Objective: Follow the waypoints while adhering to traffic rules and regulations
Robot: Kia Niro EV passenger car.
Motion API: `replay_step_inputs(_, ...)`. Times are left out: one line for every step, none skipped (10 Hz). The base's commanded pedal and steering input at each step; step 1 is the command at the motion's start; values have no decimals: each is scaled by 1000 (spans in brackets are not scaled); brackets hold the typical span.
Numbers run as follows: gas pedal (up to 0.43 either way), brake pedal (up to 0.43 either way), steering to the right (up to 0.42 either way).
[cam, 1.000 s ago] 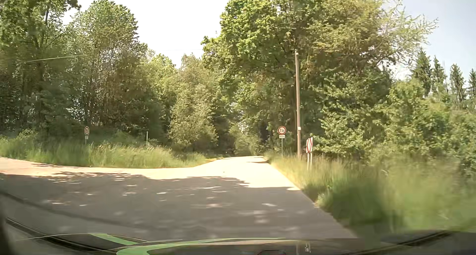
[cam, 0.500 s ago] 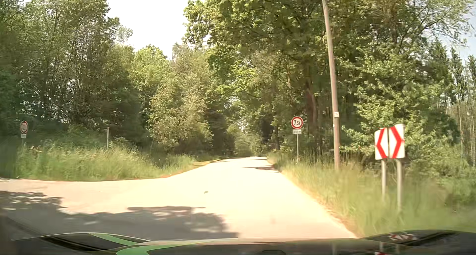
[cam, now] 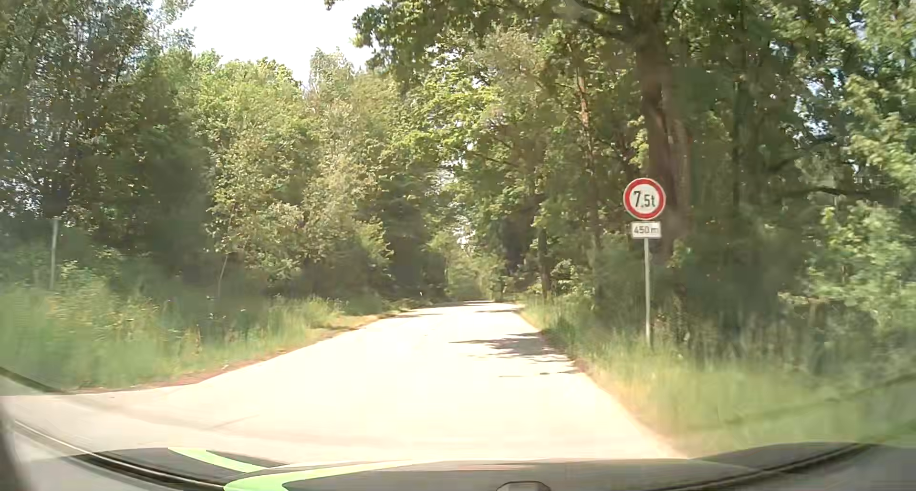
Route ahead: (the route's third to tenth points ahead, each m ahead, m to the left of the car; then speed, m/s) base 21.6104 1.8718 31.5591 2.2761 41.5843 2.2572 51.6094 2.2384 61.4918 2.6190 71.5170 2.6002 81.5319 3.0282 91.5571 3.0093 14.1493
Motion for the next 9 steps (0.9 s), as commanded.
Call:
replay_step_inputs(177, 0, 3)
replay_step_inputs(177, 0, 3)
replay_step_inputs(177, 0, 2)
replay_step_inputs(177, 0, 1)
replay_step_inputs(177, 0, 1)
replay_step_inputs(177, 0, 1)
replay_step_inputs(177, 0, 0)
replay_step_inputs(177, 0, 0)
replay_step_inputs(177, 0, -2)
